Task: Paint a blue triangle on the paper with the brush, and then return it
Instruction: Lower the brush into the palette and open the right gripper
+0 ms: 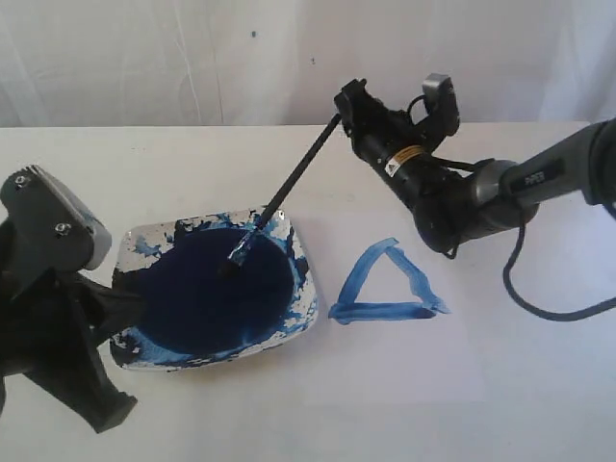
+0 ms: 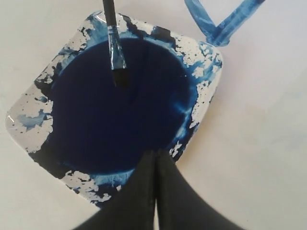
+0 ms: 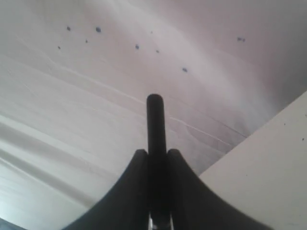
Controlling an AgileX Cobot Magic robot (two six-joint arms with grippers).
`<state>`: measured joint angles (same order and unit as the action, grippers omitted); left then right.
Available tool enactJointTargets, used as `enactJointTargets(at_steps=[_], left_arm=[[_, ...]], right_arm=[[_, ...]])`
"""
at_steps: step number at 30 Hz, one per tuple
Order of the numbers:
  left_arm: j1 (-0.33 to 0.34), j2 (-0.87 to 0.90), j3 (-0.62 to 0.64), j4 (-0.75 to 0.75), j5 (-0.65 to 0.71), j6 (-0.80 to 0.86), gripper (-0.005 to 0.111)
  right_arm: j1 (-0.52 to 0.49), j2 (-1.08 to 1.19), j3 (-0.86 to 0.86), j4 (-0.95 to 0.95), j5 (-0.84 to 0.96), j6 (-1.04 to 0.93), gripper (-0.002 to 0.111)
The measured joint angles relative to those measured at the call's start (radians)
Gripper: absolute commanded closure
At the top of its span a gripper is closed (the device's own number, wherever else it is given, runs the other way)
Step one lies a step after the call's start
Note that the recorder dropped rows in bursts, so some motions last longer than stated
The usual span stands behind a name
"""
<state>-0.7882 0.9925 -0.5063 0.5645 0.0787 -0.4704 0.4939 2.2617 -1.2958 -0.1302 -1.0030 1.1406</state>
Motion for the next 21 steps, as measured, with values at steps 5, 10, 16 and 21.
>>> enactJointTargets(at_steps=[5,10,16,21], left_arm=[[0.000,-0.019,0.000,0.000,0.060,0.002,0.107],[0.000,-0.021,0.000,0.000,0.070,0.002,0.107],[0.000,-0.021,0.000,0.000,0.070,0.002,0.107],[0.000,-0.021,0.000,0.000,0.070,0.002,0.107]], right_arm=[[0.030,0.048,-0.056,0.002,0.092,0.017,0.108],[0.034,0.067,-0.066,0.046,0.182,0.104,0.108],[0.034,0.090,-0.066,0.036,0.245,0.174,0.108],[0.034,0.090,-0.072,-0.026,0.250,0.165,0.108]])
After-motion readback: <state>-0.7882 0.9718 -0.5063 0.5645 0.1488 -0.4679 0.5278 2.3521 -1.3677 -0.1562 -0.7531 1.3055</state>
